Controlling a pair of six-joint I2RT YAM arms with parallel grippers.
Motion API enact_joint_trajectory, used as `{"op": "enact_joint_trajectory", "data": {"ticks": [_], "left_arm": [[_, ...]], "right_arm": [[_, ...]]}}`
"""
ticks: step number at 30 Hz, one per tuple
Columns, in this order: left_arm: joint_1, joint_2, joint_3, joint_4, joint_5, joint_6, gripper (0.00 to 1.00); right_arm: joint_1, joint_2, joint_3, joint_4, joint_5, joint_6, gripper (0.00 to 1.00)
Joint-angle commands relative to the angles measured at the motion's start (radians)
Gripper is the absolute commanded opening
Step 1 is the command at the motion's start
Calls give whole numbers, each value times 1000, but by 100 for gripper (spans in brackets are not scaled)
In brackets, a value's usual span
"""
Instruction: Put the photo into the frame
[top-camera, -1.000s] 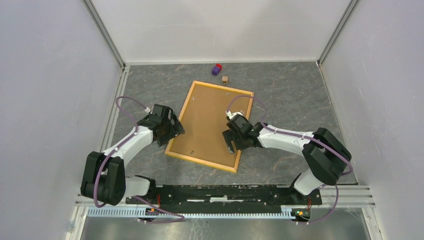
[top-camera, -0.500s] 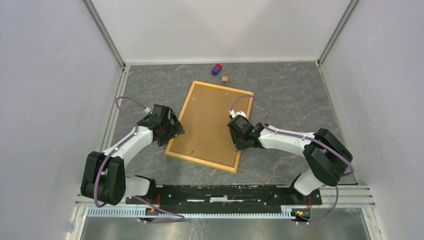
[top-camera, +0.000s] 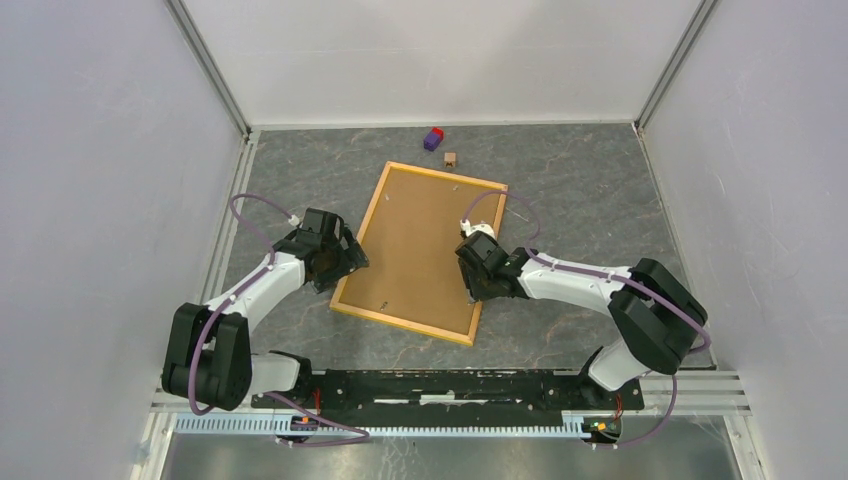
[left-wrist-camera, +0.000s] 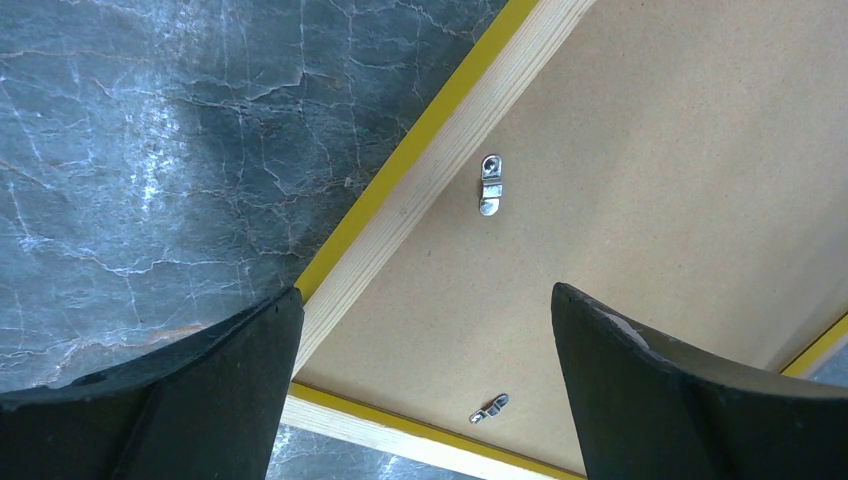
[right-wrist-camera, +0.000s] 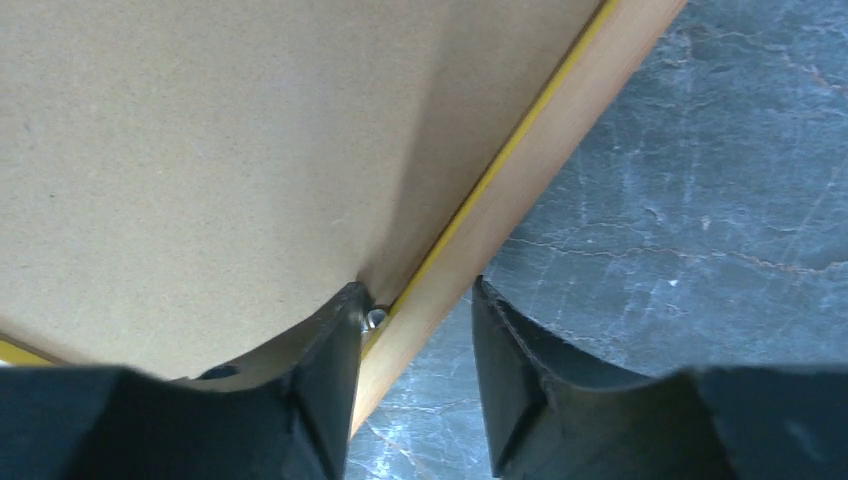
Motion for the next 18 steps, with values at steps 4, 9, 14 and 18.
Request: {"op": "enact_joint_trajectory", "data": {"ticks": [4, 9, 14, 18], "left_arm": [[-1, 4, -19, 37, 63, -45, 98], [-2, -2, -20, 37, 63, -46, 98], [-1, 1, -18, 36, 63, -47, 98], [0, 1, -13, 20, 40, -50, 99]], "right_arm": [[30, 55, 33, -17, -76, -57, 56], [47, 83, 9, -32, -71, -52, 50], [67, 94, 11, -47, -95, -81, 42], [72, 128, 22, -79, -143, -148, 37]]}}
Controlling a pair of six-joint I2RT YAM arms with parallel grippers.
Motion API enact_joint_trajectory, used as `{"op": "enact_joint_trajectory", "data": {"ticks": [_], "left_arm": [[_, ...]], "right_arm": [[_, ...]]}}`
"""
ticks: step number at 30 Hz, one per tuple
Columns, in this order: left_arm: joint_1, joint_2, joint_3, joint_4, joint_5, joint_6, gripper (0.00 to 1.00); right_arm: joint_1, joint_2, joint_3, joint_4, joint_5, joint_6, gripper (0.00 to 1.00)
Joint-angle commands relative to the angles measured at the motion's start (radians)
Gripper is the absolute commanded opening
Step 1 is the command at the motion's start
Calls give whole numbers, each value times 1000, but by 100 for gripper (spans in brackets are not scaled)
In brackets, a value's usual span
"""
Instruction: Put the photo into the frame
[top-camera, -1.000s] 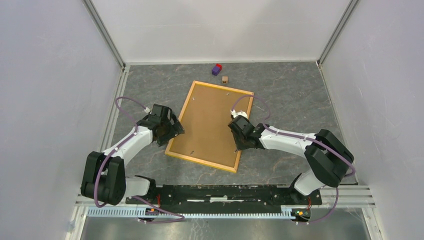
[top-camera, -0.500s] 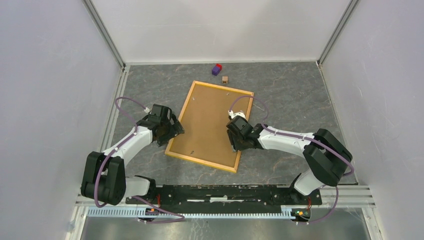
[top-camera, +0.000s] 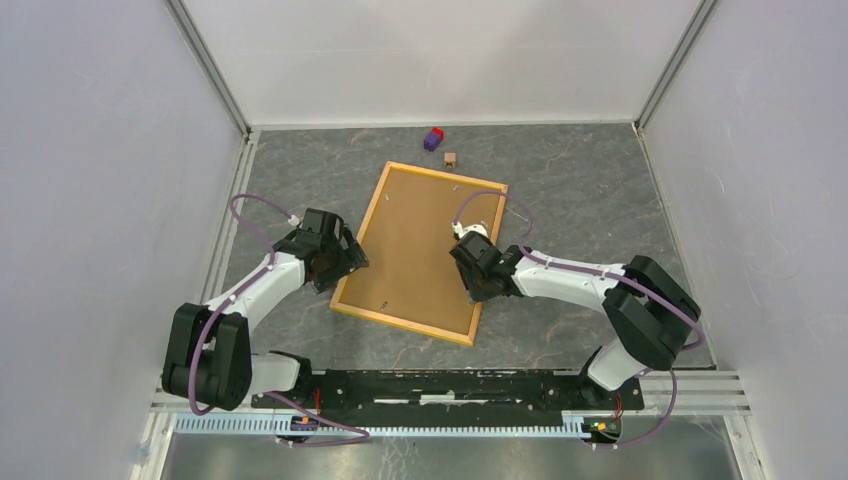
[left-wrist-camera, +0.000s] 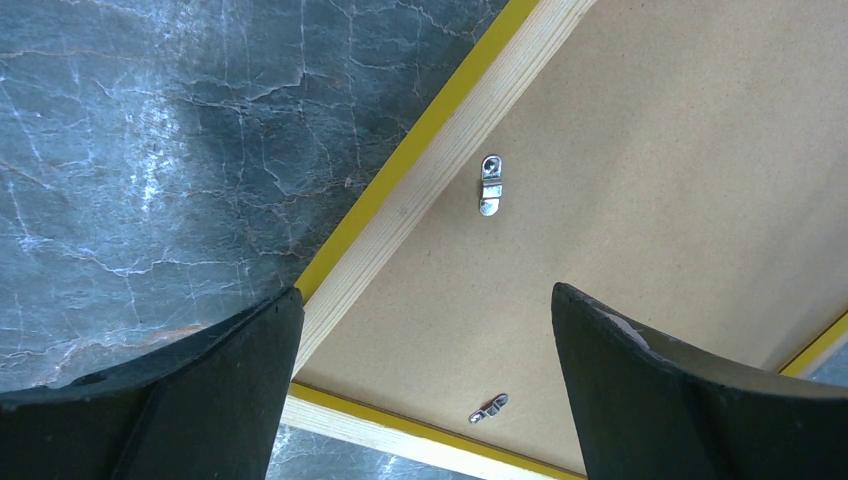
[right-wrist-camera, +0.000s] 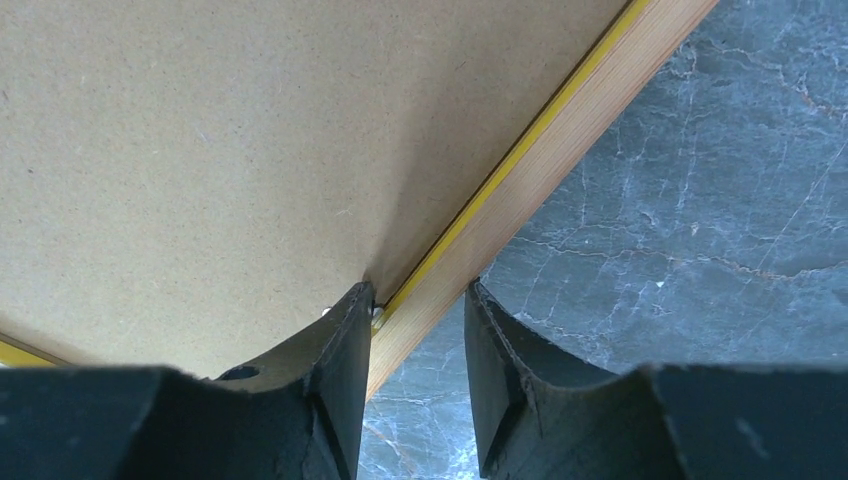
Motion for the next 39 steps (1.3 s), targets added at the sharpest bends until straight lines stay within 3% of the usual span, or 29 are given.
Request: {"op": "enact_joint_trajectory", "data": {"ticks": [1, 12, 16, 24, 32, 35, 39], "left_arm": [[-3, 0, -13, 17, 33, -48, 99], [10, -27, -13, 42, 27, 19, 100], [10, -86, -4, 30, -42, 51, 100], [2, -118, 44, -2, -28, 77, 100], [0, -71, 139, -27, 207, 35, 99], [0, -48, 158, -21, 251, 108, 97], [1, -21, 154, -9, 416, 221, 96]], "right_arm": [[45, 103, -14, -53, -144, -99, 36], [43, 142, 50, -99, -146, -245, 27], [34, 132, 55, -125, -64, -282, 0], [-77, 26, -51, -84, -22, -337, 0], [-134, -35, -29, -71, -30, -468, 4], [-136, -48, 17, -111, 11, -469, 9], [-140, -82, 67, -168, 17, -404, 32]]}}
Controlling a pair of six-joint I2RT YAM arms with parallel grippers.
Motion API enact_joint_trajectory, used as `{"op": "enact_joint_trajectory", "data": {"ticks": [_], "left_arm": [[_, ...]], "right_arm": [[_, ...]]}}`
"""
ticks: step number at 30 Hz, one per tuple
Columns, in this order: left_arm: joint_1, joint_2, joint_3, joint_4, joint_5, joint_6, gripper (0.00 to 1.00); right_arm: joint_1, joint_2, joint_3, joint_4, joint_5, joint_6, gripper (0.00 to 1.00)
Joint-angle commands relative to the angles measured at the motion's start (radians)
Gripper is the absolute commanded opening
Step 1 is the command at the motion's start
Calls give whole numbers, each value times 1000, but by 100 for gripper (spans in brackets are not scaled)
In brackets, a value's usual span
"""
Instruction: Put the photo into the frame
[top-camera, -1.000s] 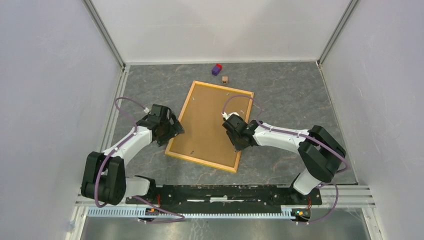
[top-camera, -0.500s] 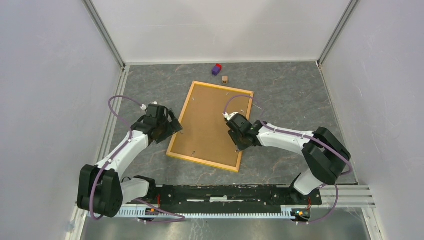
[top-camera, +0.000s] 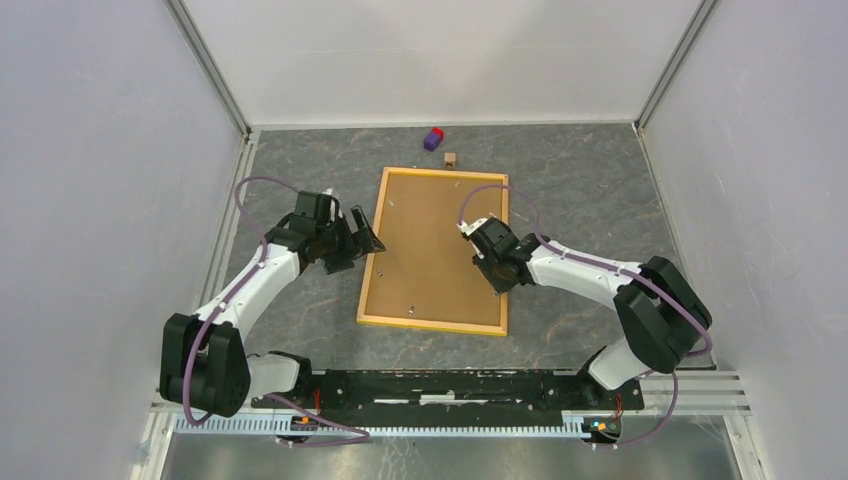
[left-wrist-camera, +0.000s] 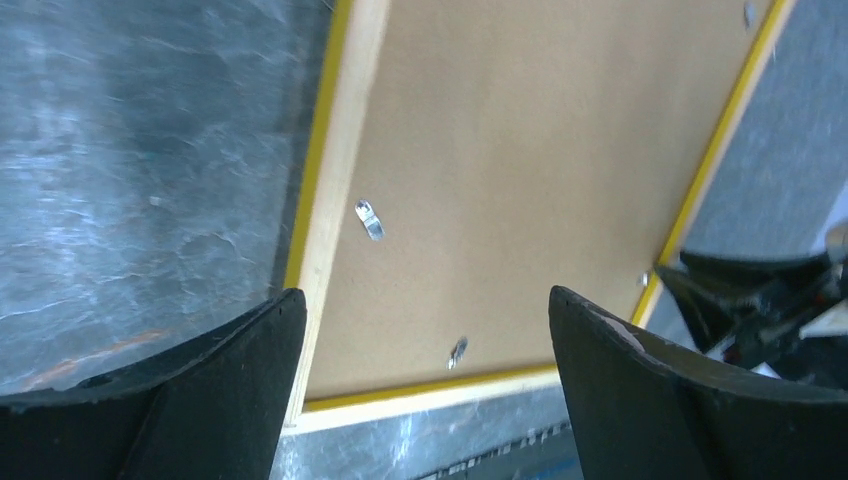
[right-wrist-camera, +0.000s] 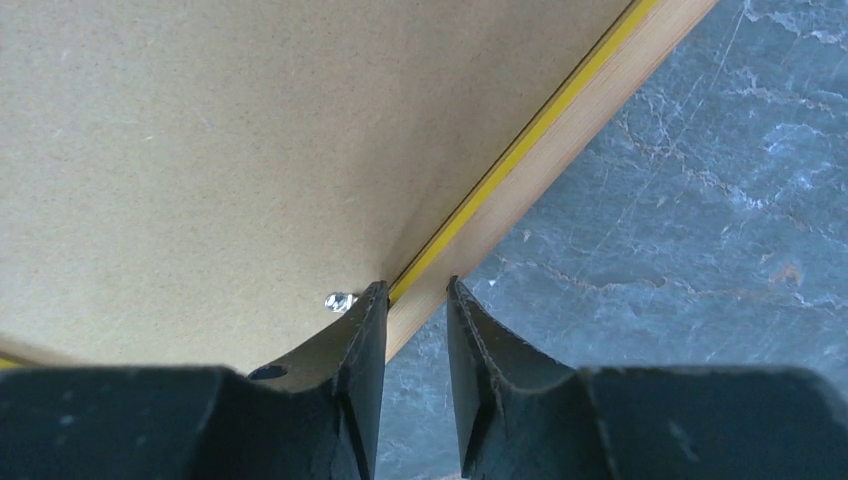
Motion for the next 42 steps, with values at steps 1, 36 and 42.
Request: {"op": "enact_joint_trajectory", "data": {"ticks": [1, 36, 42], "left_arm": [[-6, 24, 23, 19, 210, 134, 95], [-6, 8, 28, -7, 172, 79, 94], [-5, 15, 26, -4, 177, 74, 94]], "right_arm": [[-3, -49, 73, -111, 36, 26, 37], [-43, 42, 21, -177, 74, 876, 51], [-43, 29, -22, -169, 77, 886, 47]]}}
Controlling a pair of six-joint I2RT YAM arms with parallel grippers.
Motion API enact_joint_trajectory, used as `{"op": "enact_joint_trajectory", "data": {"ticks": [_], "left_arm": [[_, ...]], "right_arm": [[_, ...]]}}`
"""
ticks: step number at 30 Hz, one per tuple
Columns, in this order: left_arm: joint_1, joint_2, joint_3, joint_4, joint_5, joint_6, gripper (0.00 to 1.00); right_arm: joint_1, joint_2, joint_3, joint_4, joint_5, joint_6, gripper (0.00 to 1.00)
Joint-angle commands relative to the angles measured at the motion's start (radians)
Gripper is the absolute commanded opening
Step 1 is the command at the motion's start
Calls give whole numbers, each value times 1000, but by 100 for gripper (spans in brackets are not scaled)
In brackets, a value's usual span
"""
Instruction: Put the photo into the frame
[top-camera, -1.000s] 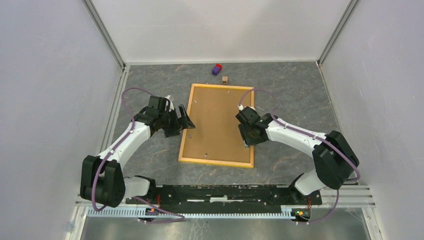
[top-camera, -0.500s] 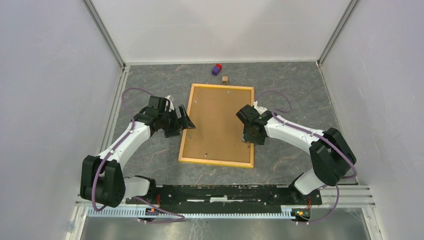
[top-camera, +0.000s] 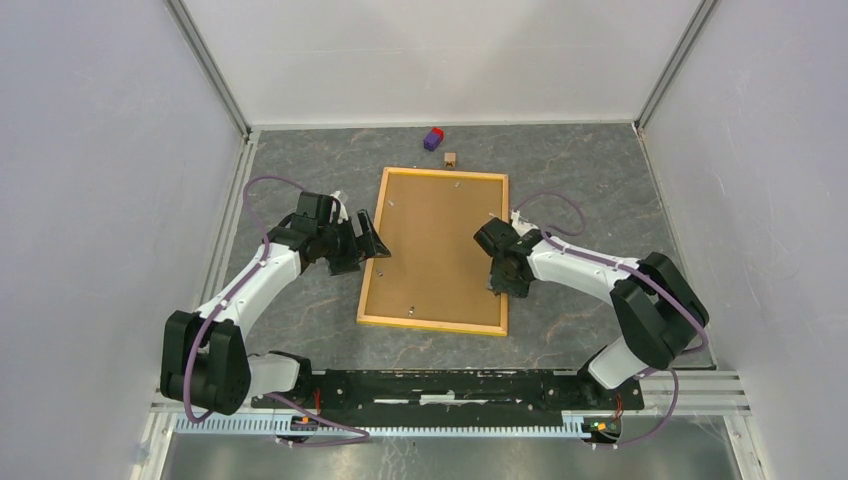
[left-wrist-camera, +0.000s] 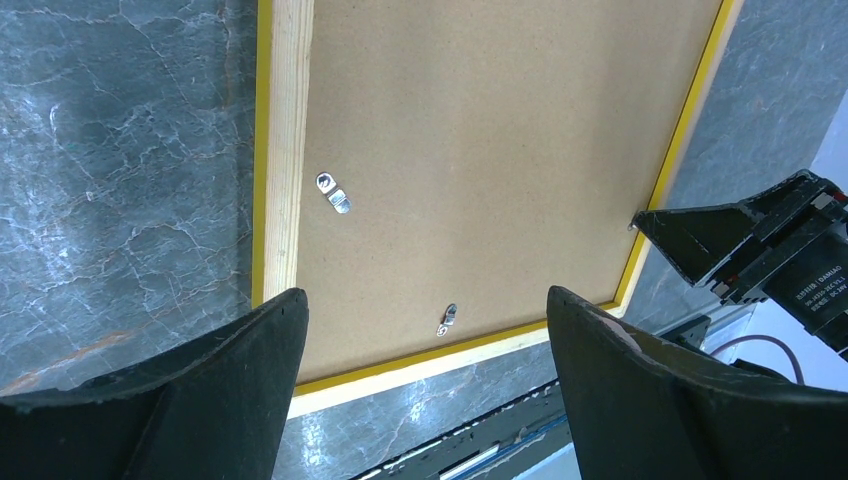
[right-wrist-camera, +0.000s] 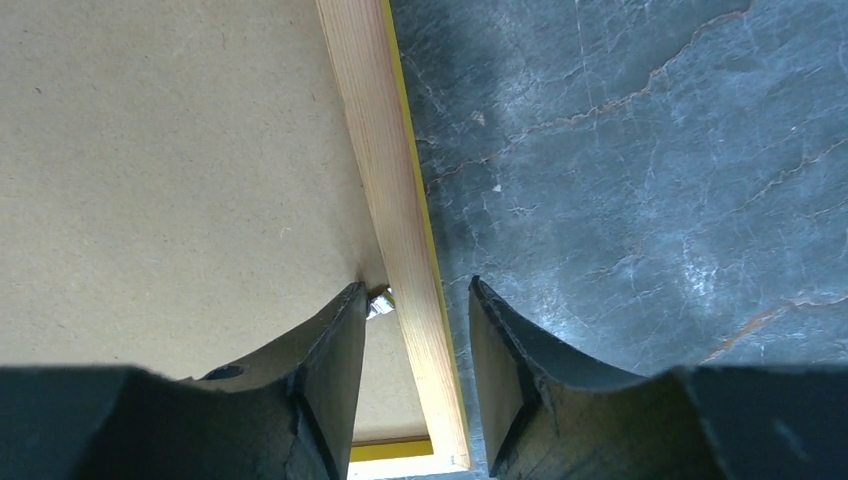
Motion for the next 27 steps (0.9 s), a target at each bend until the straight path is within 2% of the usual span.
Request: {"op": "enact_joint_trajectory", "data": {"ticks": [1, 7, 13, 16, 19, 22, 27], "left_arm": [[-2, -5, 25, 8, 36, -13, 94], [-3, -5, 20, 14, 42, -15, 94], [-2, -10, 19, 14, 43, -15, 94], [-3, -12, 17, 17, 43, -16, 94], [-2, -14, 16, 17, 44, -16, 94], [-2, -18, 14, 18, 51, -17, 94], [-3, -12, 15, 17, 61, -20, 94]], "right_arm": [[-2, -3, -59, 4, 14, 25, 46], [-1, -9, -76, 15, 12, 24, 37], [-2, -47, -72, 20, 14, 24, 22], [-1, -65, -65, 22, 11, 25, 21], [-2, -70, -47, 23, 11, 17, 24], [-1, -75, -13, 16, 42, -27, 32], [-2, -107, 61, 18, 93, -178, 60]]}}
